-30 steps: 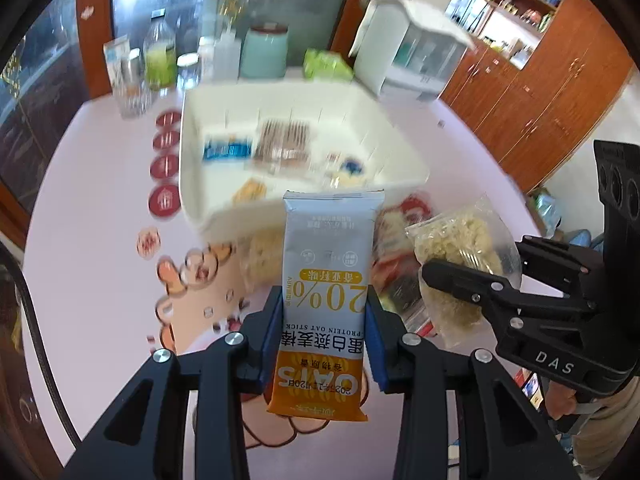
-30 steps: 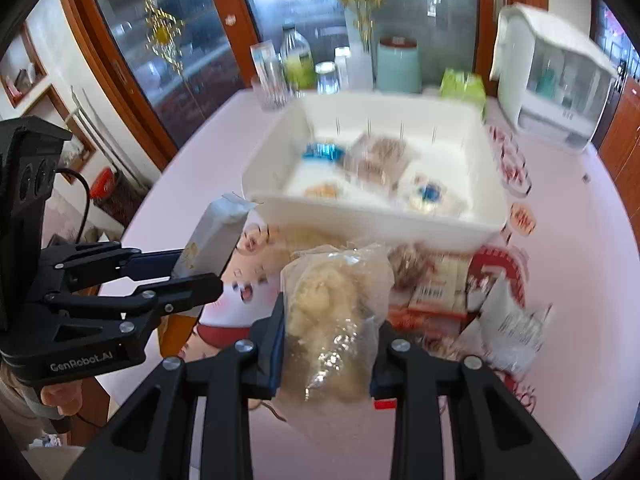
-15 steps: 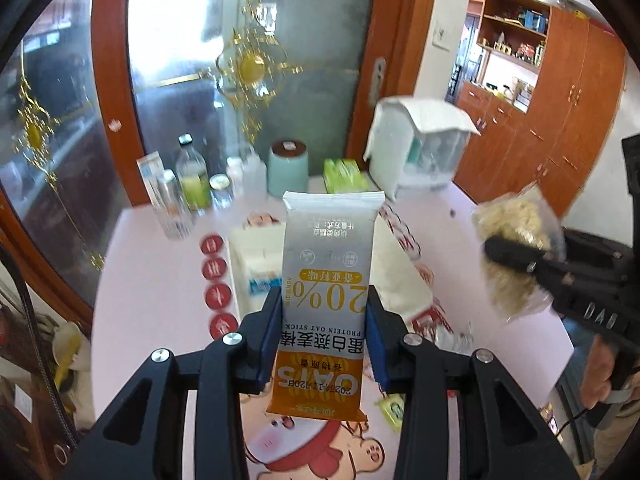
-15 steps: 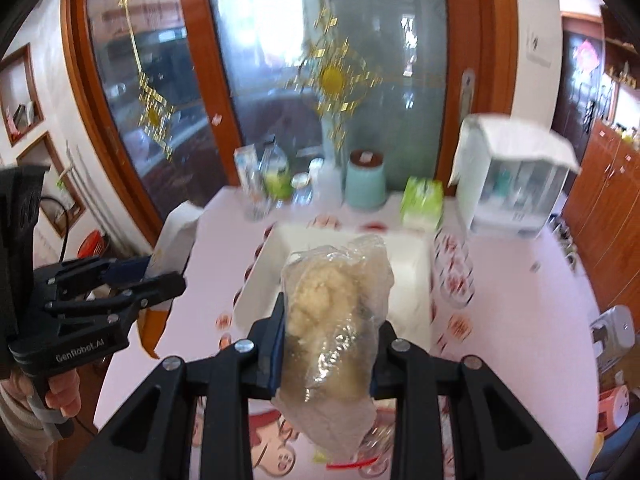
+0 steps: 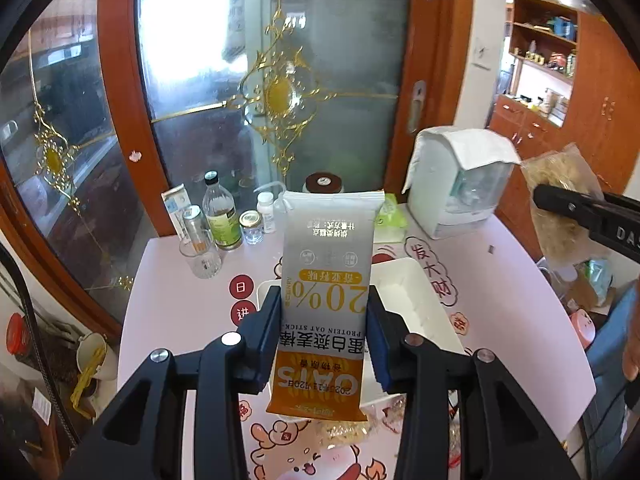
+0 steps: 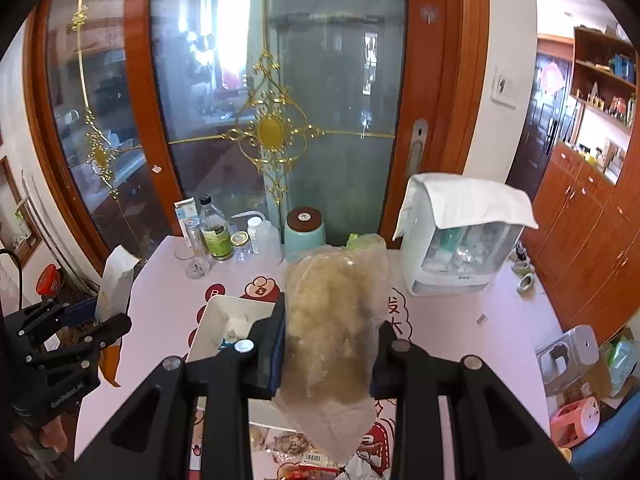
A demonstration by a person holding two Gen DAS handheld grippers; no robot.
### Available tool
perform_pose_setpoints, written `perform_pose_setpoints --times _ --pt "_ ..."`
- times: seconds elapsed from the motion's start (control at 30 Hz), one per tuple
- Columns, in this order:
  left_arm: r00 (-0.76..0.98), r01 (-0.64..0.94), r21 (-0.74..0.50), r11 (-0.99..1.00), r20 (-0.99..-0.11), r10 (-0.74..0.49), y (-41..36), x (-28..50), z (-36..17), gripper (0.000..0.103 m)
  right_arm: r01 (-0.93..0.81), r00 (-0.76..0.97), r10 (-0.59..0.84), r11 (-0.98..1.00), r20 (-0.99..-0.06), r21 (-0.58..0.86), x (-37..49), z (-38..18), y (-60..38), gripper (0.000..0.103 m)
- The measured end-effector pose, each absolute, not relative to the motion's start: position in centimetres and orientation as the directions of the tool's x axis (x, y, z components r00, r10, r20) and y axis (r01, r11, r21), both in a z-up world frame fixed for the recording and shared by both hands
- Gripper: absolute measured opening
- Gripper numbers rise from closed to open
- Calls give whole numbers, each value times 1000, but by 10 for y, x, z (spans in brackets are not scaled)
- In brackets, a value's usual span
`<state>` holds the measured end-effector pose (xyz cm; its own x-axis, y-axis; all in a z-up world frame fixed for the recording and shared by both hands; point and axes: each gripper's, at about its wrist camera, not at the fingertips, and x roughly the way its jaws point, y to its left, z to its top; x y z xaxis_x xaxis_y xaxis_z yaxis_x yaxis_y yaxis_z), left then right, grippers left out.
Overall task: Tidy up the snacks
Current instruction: 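Carry the OATS bar and cracker bag over the tray and open both tools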
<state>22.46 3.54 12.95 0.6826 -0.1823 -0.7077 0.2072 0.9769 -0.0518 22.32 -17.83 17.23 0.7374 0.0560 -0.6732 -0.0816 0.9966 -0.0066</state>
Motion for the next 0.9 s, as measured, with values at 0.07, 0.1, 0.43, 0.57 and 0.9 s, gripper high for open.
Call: perform_pose_setpoints --times 0.07,0.1,0.43,0.57,0.9 --pt "659 194 -62 979 -731 -177 31 242 115 38 -80 714 68 997 -697 15 237 159 -182 30" --pt "645 191 -67 979 -744 -177 28 251 107 38 -82 702 76 996 -708 27 240 153 -182 31" --pt "505 137 -103 985 -848 -158 14 312 19 48 -118 507 157 987 -847 113 297 40 -168 32" --pt "490 106 -104 989 -860 -143 17 322 -2 82 -115 459 169 985 -872 130 309 9 -164 36" --pt "469 39 -91 995 -878 -99 32 327 -27 82 -126 427 205 978 -881 166 316 -12 -161 45"
